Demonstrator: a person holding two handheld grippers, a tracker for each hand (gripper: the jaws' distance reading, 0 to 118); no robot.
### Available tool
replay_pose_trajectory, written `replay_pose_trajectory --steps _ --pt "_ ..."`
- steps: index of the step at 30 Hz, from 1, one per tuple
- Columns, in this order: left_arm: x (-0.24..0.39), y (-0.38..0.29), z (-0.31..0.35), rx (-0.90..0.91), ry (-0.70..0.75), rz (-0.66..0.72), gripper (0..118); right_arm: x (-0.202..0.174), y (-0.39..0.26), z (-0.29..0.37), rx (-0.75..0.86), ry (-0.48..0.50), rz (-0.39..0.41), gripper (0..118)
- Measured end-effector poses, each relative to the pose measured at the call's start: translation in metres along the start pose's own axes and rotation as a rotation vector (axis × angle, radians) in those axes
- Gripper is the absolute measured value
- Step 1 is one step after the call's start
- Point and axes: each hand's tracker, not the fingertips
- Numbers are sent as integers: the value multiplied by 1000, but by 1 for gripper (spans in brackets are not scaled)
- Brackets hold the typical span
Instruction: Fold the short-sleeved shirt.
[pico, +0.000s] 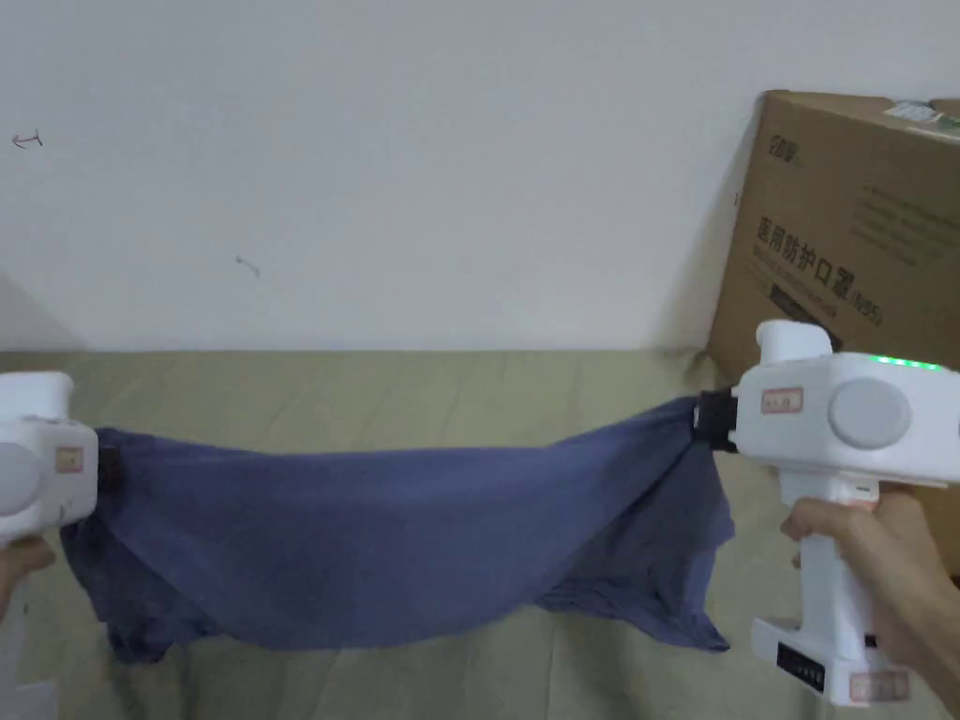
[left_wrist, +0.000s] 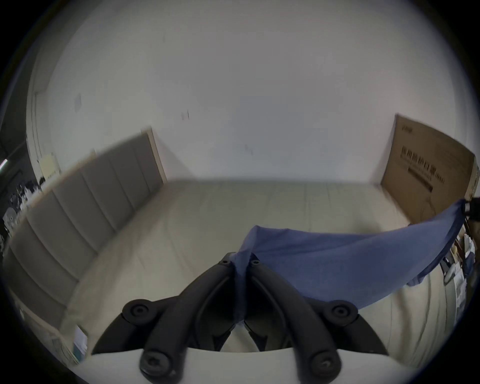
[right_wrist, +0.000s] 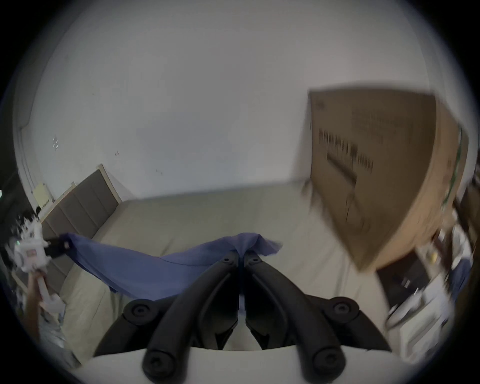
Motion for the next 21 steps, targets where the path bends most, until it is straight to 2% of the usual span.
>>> replay_pose_trajectory --steps 2,5,8,13,17,21 --pt "-3 -45 -14 -85 -45 79 2 9 -42 -11 -65 -26 -10 3" --pt "-2 -90 -19 -166 -45 24 2 27 -81 -21 -146 -17 -70 3" --pt "-10 -109 -13 -180 -20 11 2 40 -101 -10 -145 -6 -126 3" --pt "-42 -134 55 -112 -58 121 2 45 -140 60 -131 22 -131 3" --pt "-61 -180 115 -120 -67 78 2 44 -183 127 -113 41 -136 3" --pt "-72 -226 172 -142 -60 40 2 39 -233 193 -115 53 -100 3"
